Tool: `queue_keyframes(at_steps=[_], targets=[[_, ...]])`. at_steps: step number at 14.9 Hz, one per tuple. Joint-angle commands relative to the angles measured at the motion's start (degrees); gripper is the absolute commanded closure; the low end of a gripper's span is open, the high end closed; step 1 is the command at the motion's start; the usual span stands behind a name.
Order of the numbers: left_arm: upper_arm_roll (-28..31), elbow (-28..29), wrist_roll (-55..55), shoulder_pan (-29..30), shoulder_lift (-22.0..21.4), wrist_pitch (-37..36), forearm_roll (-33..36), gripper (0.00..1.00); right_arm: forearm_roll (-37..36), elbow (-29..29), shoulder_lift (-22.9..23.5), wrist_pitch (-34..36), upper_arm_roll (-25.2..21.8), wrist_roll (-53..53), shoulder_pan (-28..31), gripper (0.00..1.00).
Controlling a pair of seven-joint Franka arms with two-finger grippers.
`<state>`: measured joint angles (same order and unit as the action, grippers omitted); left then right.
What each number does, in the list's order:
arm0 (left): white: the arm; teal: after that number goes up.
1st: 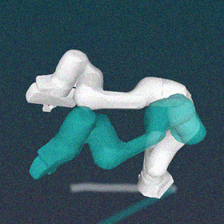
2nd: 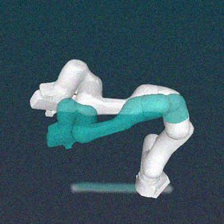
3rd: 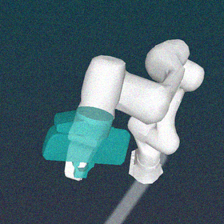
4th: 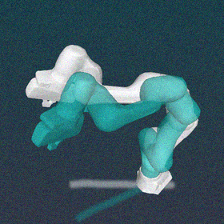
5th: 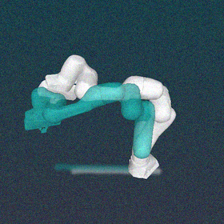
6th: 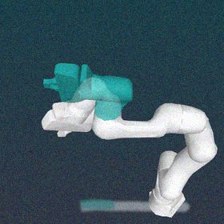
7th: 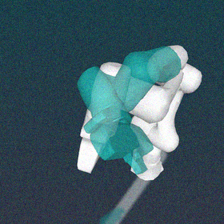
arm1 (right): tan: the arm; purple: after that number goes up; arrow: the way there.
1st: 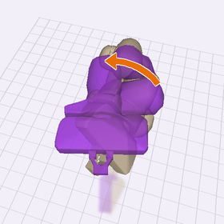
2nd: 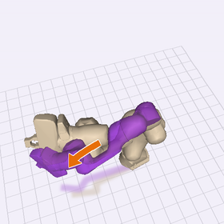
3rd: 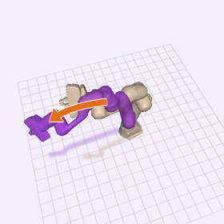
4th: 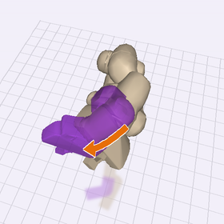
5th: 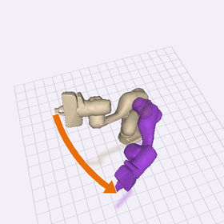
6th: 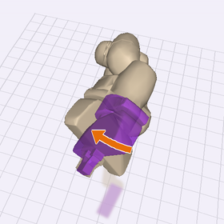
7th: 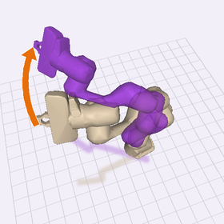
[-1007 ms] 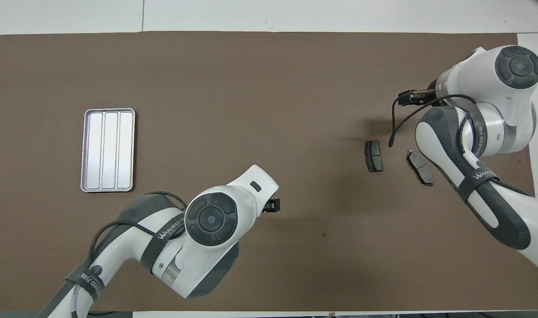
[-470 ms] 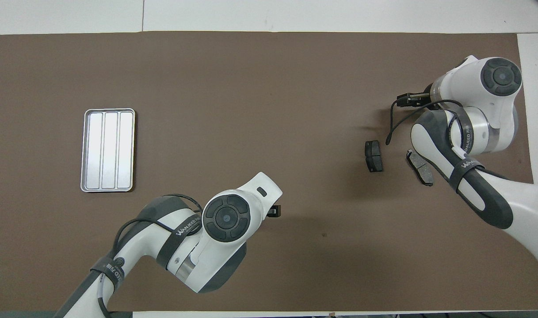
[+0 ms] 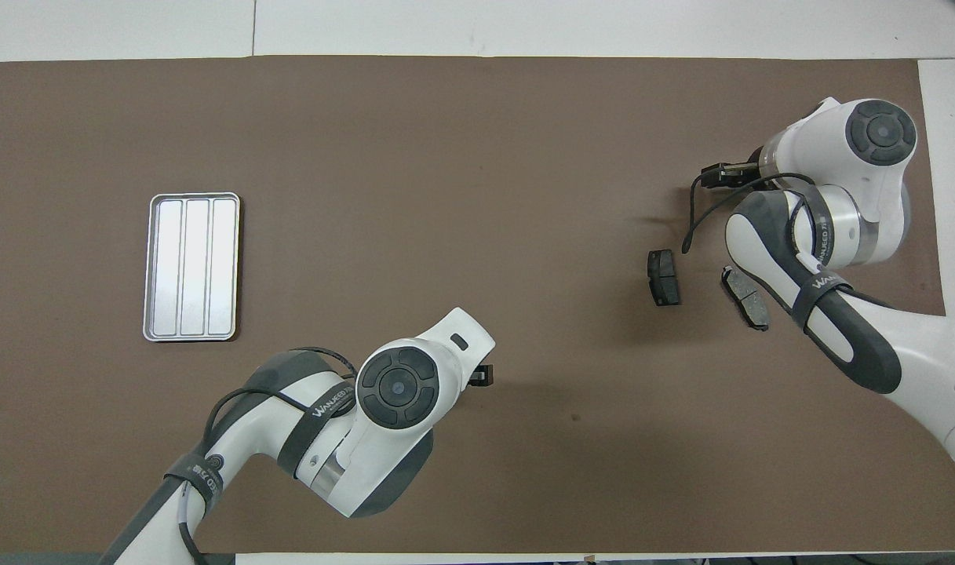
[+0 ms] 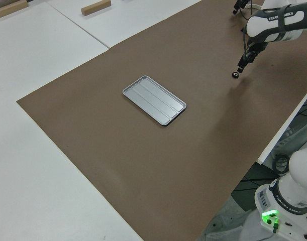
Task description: Pick bearing gear from pile to tray
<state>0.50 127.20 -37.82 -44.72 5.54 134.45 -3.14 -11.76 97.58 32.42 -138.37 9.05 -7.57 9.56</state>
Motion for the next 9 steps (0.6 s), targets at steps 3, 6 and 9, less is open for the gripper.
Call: queue_keyframes(at_steps=[3, 6, 9], targets=[[0.64, 1.56, 0.2, -0.55, 2.89, 5.03, -0.12, 0.0, -1.07, -3.44, 2.12, 0.21, 0.62, -0.43, 0.81, 0.11], [0.64, 1.56, 0.12, -0.55, 3.87, 5.91, -0.12, 0.0, -0.98, -3.8, 3.35, -0.32, 0.62, -0.34, 1.42, 0.14], [0.64, 1.65, 0.55, -0.46, 4.13, 6.26, -0.12, 0.0, -0.54, -3.8, 3.35, -0.23, 0.62, -0.43, 1.51, 0.15]])
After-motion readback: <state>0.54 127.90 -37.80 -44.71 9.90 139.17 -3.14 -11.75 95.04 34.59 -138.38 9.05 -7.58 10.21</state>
